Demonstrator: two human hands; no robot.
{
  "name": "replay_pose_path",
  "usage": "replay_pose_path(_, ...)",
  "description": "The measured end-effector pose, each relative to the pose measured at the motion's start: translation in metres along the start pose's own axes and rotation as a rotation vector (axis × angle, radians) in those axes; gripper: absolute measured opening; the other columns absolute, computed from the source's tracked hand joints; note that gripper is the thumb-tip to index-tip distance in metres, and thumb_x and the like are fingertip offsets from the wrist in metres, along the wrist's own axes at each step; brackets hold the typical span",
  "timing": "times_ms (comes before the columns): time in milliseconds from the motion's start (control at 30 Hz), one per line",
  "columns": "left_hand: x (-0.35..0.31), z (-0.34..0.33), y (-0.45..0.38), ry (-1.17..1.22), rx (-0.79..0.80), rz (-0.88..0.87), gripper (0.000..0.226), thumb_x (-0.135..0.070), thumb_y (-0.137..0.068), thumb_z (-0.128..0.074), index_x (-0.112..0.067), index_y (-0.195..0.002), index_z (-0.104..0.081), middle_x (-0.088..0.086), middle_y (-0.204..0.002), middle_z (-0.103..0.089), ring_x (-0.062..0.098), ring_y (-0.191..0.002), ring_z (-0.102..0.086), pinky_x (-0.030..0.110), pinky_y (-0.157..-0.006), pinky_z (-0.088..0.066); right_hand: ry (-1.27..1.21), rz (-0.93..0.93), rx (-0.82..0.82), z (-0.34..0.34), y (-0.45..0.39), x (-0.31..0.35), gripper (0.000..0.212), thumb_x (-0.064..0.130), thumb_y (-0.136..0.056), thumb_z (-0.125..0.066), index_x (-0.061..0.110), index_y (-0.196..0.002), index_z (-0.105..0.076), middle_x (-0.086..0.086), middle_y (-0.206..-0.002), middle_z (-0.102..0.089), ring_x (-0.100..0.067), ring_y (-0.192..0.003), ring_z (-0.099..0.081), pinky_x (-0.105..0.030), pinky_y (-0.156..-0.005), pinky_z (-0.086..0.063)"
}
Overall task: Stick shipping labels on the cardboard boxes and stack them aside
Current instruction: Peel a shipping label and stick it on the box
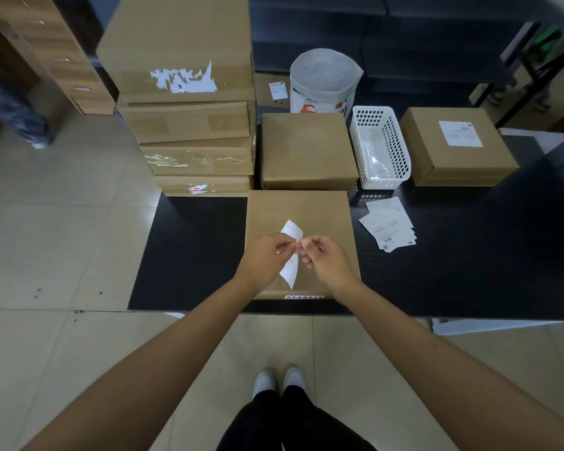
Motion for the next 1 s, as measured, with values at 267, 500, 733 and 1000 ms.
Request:
replay_pose_path(267,-0.004,0.001,0.010,-0.147,-0.038,-0.033,0.015,-0.029,-0.090,-0.060,-0.028,-0.094,-0.075,-0.012,-0.088,-0.072,0.005,-0.083,-0.063,0.030,-0.077,-0.052,-0.104,-0.021,-0.033,0.000,0.001,-0.005,0.014,0.020,-0.093,-0.062,0.006,-0.093,-0.065,-0.009,-0.087,-0.071,-0.014,-0.076,-0.066,-0.021,-0.075,-0.055)
replay_pose_path(500,-0.008,0.003,0.016,-0.235,-0.054,-0.067,0.015,-0.034,-0.090,-0.060,-0.027,-0.091,-0.074,-0.014,-0.086,-0.071,0.001,-0.080,-0.062,0.029,-0.076,-0.052,-0.272,-0.124,-0.009,-0.004,-0.002,-0.013,0.017,0.017,-0.094,-0.060,0.000,-0.097,-0.064,-0.017,-0.094,-0.073,-0.022,-0.085,-0.072,-0.030,-0.085,-0.057)
replay_pose_path(733,-0.005,0.001,0.018,-0.250,-0.041,-0.039,0.016,-0.032,-0.090,-0.060,-0.025,-0.093,-0.074,-0.012,-0.091,-0.072,0.003,-0.083,-0.062,0.031,-0.080,-0.052,-0.213,-0.144,0.074,-0.008,0.003,-0.014,0.021,0.021,-0.101,-0.047,0.012,-0.088,-0.062,-0.002,-0.082,-0.062,-0.008,-0.075,-0.059,-0.021,-0.081,-0.053)
replay_pose_path(1000,0.001,-0.001,0.018,-0.106,-0.062,-0.031,0.012,-0.023,-0.088,-0.066,-0.021,-0.094,-0.076,-0.012,-0.090,-0.073,0.000,-0.080,-0.062,0.026,-0.081,-0.052,-0.236,-0.210,0.088,-0.007,0.007,-0.010,0.031,0.023,-0.101,-0.045,0.012,-0.076,-0.058,0.000,-0.072,-0.051,-0.010,-0.065,-0.047,-0.020,-0.066,-0.044)
Point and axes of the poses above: each hand's wrist, its own y-axis away from the middle knuckle, its own z-axis out of the back of the hand, x = y × z, the point moved 1 cm from there along -y, towards the middle knuckle
